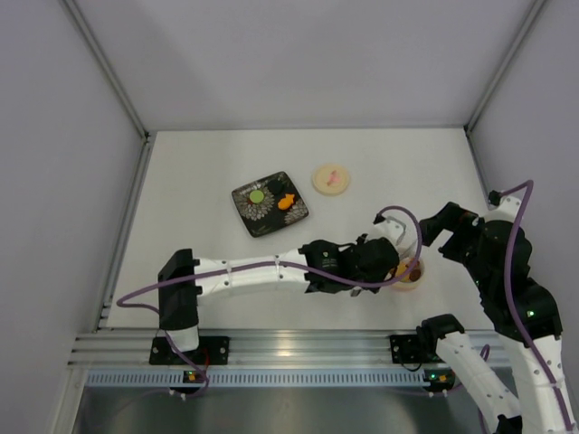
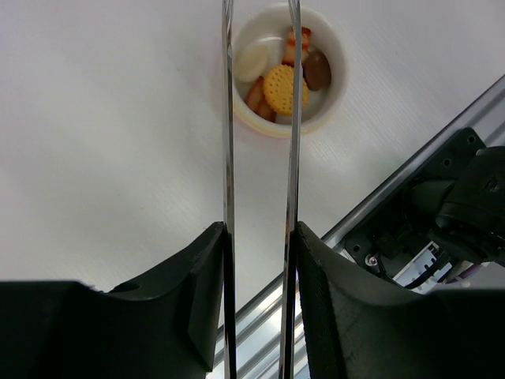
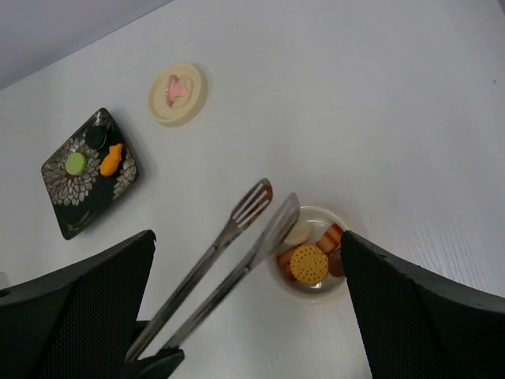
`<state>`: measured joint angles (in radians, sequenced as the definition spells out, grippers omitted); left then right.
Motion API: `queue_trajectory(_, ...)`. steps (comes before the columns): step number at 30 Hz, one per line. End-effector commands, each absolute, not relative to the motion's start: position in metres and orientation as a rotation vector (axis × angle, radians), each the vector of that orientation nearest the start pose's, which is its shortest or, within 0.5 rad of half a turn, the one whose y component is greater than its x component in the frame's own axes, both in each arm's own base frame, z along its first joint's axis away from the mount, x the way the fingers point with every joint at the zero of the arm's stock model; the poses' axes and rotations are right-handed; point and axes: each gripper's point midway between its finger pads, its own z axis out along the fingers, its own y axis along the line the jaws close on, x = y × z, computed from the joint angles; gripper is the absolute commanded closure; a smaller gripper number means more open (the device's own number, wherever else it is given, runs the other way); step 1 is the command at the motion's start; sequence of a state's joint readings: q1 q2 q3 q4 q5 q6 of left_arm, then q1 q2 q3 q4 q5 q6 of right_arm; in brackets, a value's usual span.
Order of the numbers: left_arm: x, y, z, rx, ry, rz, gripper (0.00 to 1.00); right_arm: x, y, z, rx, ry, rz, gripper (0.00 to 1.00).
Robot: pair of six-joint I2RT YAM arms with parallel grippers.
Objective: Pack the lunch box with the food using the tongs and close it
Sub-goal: Place the fake food in the packing box.
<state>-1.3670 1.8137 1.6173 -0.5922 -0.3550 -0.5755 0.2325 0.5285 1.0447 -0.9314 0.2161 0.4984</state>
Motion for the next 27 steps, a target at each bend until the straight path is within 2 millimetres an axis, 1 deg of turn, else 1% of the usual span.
queue_trajectory(1,0.169,-0.431,0.254,0.557,2.125,-0.609,0.56,0.185,0.021,0.296,0.409,1.930,0.243,0.01)
queue_trajectory(2,0.185,-0.413,0.267,0.487,2.113,-0.600,0.56,0.185,0.021,0.294,0.408,1.935,0.244,0.01)
queue_trajectory(3,0.203,-0.389,0.269,0.420,2.127,-0.565,0.55,0.186,0.022,0.293,0.409,1.937,0.246,0.01)
queue_trajectory(4,0.202,-0.387,0.262,0.417,2.140,-0.552,0.55,0.186,0.022,0.292,0.407,1.941,0.248,0.01)
queue_trajectory(5,0.223,-0.361,0.266,0.337,2.147,-0.507,0.55,0.186,0.023,0.291,0.407,1.942,0.252,0.01)
queue_trajectory(7,0.242,-0.333,0.262,0.256,2.164,-0.456,0.55,0.187,0.024,0.290,0.407,1.942,0.255,0.01)
queue_trajectory(8,0.260,-0.306,0.254,0.185,2.178,-0.407,0.54,0.187,0.024,0.289,0.407,1.941,0.259,0.01)
queue_trajectory(9,0.266,-0.294,0.248,0.166,2.199,-0.394,0.53,0.187,0.025,0.289,0.408,1.943,0.261,0.01)
queue_trajectory(10,0.272,-0.283,0.247,0.138,2.202,-0.389,0.53,0.187,0.025,0.287,0.405,1.946,0.260,0.00)
queue_trajectory(11,0.283,-0.264,0.235,0.090,2.223,-0.346,0.53,0.188,0.026,0.287,0.404,1.946,0.266,0.01)
queue_trajectory(13,0.289,-0.251,0.225,0.073,2.243,-0.327,0.51,0.189,0.026,0.285,0.406,1.950,0.266,0.01)
queue_trajectory(14,0.296,-0.240,0.222,0.041,2.249,-0.314,0.51,0.189,0.027,0.284,0.405,1.951,0.271,0.01)
queue_trajectory(15,0.298,-0.236,0.213,0.035,2.261,-0.308,0.50,0.189,0.027,0.284,0.404,1.950,0.272,0.00)
queue_trajectory(16,0.299,-0.235,0.207,0.035,2.281,-0.332,0.50,0.190,0.028,0.283,0.405,1.951,0.273,0.01)
queue_trajectory(17,0.304,-0.228,0.202,0.010,2.293,-0.335,0.50,0.190,0.028,0.282,0.404,1.955,0.274,0.01)
queue_trajectory(18,0.305,-0.227,0.193,0.008,2.305,-0.346,0.50,0.190,0.028,0.282,0.403,1.956,0.277,0.01)
queue_trajectory(22,0.308,-0.219,0.174,-0.014,2.345,-0.343,0.50,0.189,0.028,0.280,0.404,1.957,0.275,0.00)
queue_trajectory(27,0.309,-0.221,0.158,0.000,2.377,-0.347,0.50,0.188,0.028,0.279,0.402,1.959,0.273,0.00)
